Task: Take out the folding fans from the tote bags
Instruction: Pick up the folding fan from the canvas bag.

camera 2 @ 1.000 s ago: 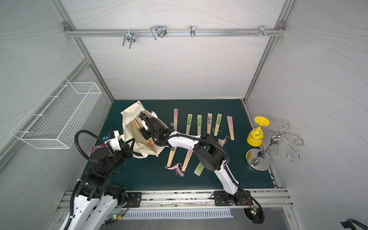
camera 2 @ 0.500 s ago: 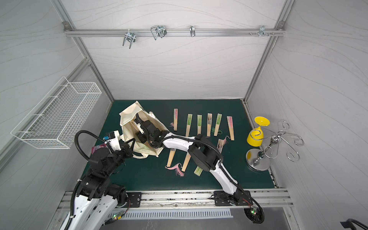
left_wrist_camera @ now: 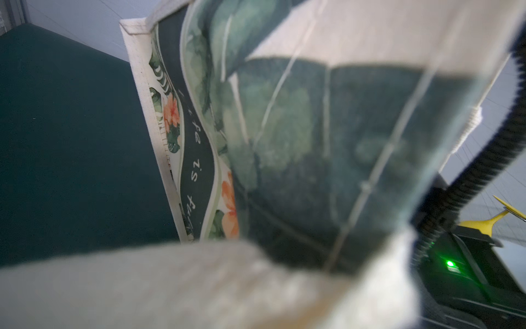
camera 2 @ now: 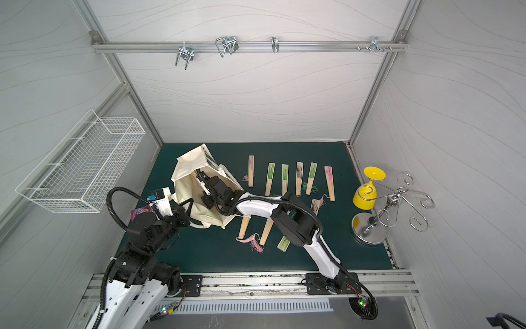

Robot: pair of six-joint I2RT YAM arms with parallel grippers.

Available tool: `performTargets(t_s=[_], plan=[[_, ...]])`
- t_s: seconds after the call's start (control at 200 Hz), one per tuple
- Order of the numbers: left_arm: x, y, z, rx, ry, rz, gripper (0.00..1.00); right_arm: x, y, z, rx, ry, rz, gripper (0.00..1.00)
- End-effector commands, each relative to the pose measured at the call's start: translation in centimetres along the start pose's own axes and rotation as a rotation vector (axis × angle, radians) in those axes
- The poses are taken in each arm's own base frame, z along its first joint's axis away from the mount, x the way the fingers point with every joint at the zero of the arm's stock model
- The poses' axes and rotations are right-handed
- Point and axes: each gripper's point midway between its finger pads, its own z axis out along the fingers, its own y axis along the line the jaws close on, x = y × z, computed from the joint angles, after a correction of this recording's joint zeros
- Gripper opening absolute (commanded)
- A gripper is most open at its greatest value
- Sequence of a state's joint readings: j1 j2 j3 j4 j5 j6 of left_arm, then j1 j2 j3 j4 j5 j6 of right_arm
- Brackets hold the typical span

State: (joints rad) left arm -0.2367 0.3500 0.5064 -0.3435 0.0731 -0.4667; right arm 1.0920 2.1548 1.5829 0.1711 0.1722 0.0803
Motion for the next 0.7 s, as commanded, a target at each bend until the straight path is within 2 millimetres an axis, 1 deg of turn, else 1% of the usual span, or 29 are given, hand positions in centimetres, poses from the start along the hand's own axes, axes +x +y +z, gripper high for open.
performTargets(t_s=[0.0,0.15,0.385,0.475,0.695], plan=[[-0.2,0.6,0.0,-0.040,-0.006,-0.010,0.00,-4.8,0.3,-3.5,-0.006,-0.128,-0.004,0.11],[-0.3,0.8,0.1,-0.051,-0.007,-0.014,0.00,-5.6,0.4,-5.3,-0.025,-0.177,0.000,0.11],[-0.3,1.2,0.1,-0.080,-0.002,-0.026,0.00,-6.7,0.9,-7.7,-0.064,-0.243,0.001,0.11],[-0.4,1.5,0.2,-0.099,-0.007,-0.034,0.00,-6.7,1.4,-8.7,-0.087,-0.258,-0.012,0.11],[-1.3,1.1,0.5,-0.095,-0.025,-0.036,0.00,-6.0,3.1,-11.1,-0.132,-0.279,-0.074,0.10]])
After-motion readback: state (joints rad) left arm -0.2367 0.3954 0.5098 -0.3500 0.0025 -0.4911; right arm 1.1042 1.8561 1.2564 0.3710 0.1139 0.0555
